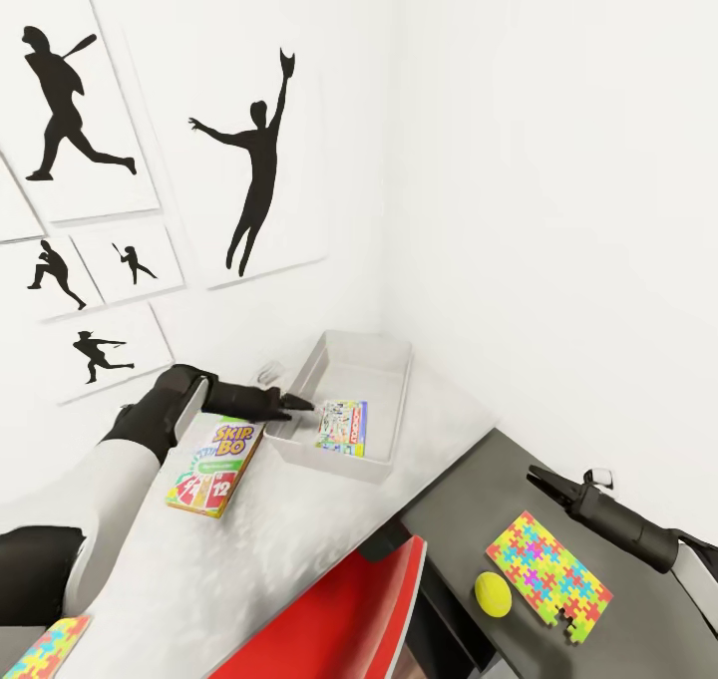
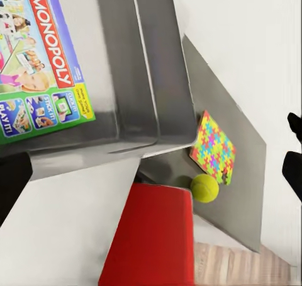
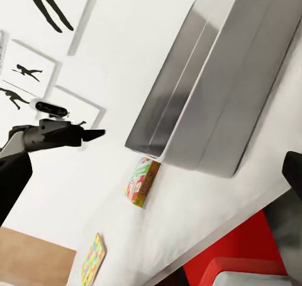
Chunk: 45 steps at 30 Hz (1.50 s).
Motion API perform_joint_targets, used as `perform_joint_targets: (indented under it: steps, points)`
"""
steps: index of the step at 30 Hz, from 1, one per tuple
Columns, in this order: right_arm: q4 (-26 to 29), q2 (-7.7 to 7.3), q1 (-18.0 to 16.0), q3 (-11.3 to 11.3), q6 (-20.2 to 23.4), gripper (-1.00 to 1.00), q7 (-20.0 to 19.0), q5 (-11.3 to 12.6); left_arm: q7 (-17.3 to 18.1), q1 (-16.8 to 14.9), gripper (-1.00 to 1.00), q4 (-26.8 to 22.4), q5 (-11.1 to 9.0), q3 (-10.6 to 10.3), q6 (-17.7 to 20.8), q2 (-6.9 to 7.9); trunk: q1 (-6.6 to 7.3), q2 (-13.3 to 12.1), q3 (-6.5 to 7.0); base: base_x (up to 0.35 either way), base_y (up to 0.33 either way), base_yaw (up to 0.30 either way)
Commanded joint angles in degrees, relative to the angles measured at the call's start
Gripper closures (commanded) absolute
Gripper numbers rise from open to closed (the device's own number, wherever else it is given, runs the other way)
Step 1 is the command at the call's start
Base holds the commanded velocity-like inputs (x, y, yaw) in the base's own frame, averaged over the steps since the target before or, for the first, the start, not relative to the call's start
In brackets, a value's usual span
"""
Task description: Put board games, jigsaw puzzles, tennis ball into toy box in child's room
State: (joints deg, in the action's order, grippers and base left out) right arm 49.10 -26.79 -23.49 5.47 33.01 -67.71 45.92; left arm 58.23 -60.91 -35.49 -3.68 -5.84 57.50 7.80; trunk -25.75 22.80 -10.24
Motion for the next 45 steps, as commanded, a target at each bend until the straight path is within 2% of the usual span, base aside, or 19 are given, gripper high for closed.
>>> perform_joint_targets:
  steps: [1,6,7,9,12,14,16,22,32,36,40,41,44,45]
  points:
    - [0.0,-0.02,-0.03,-0.02,0.47,-1.0,-0.07,0.31,2.43,-0.04,-1.0,-0.02,-0.37,-0.28,0.4,0.87,-0.04,0.12,-0.12,0.0,0.0,0.0]
    - [0.02,-0.02,-0.05,-0.02,0.47,-1.0,-0.12,0.31,7.66,0.11,-1.0,-0.02,-0.36,-0.3,0.35,3.1,-0.04,0.12,-0.1,0.0,0.0,-0.001]
    - [0.02,-0.02,-0.04,-0.02,0.47,-1.0,-0.12,0.31,9.53,0.18,-1.0,-0.02,-0.39,-0.31,0.33,4.09,-0.04,0.12,-0.08,0.0,0.0,-0.043]
    - [0.01,-0.02,-0.02,-0.02,0.47,-1.0,-0.13,0.31,11.5,0.27,-1.0,-0.02,-0.41,-0.34,0.25,5.04,-0.04,0.12,0.0,-0.03,0.0,-0.079]
    - [0.02,-0.02,-0.01,-0.02,0.47,-1.0,-0.13,0.31,14.66,0.42,-1.0,-0.02,-0.39,-0.38,0.1,6.1,-0.04,0.12,0.15,-0.135,0.0,-0.123]
    - [0.03,-0.02,-0.04,-0.02,0.47,-1.0,-0.14,0.31,18.81,0.77,-1.0,-0.02,-0.19,-0.34,-0.16,6.84,-0.04,0.12,0.28,-0.229,0.0,-0.16]
    - [0.03,-0.02,-0.03,-0.02,0.47,-1.0,-0.14,0.31,20.45,1.06,-1.0,-0.02,-0.03,-0.36,-0.27,7.08,-0.04,0.12,0.41,-0.194,0.0,-0.175]
    - [0.03,0.0,-0.05,-0.02,0.47,-1.0,-0.14,0.31,23.12,2.61,-1.0,0.0,-0.1,-0.34,-0.42,8.33,-0.04,0.12,0.81,-0.086,0.0,-0.19]
    - [0.03,-0.01,-0.03,-0.02,0.47,-1.0,-0.14,0.31,23.92,5.85,-1.0,0.0,-0.42,-0.27,-1.05,9.35,-0.04,0.12,1.5,-0.024,0.0,-0.203]
    - [0.03,-0.02,-0.03,-0.02,0.47,-1.0,-0.14,0.31,25.48,7.78,-1.0,0.03,-0.48,0.0,-3.41,9.95,-0.04,0.12,1.78,-0.041,0.0,-0.208]
    - [0.01,-0.02,-0.02,-0.02,0.47,-1.0,-0.14,0.32,30.09,9.85,-1.0,0.05,-0.47,0.44,-5.86,11.14,-0.04,0.12,2.06,-0.017,0.0,-0.209]
    - [0.0,-0.02,-0.04,-0.02,0.47,-1.0,-0.14,0.32,31.77,11.05,-1.0,0.06,-0.46,0.65,-7.35,11.87,-0.04,0.12,2.12,-0.007,0.0,-0.21]
    - [-0.02,-0.02,-0.03,-0.02,0.47,-1.0,-0.14,0.31,31.77,12.22,-1.0,0.09,-0.49,0.79,-8.83,12.68,-0.04,0.12,2.33,-0.005,0.0,-0.21]
    - [0.0,-0.02,-0.03,-0.02,0.47,-1.0,-0.14,0.34,31.77,13.32,-1.0,0.2,-0.54,0.98,-10.07,13.59,-0.04,0.12,2.4,-0.003,0.0,-0.21]
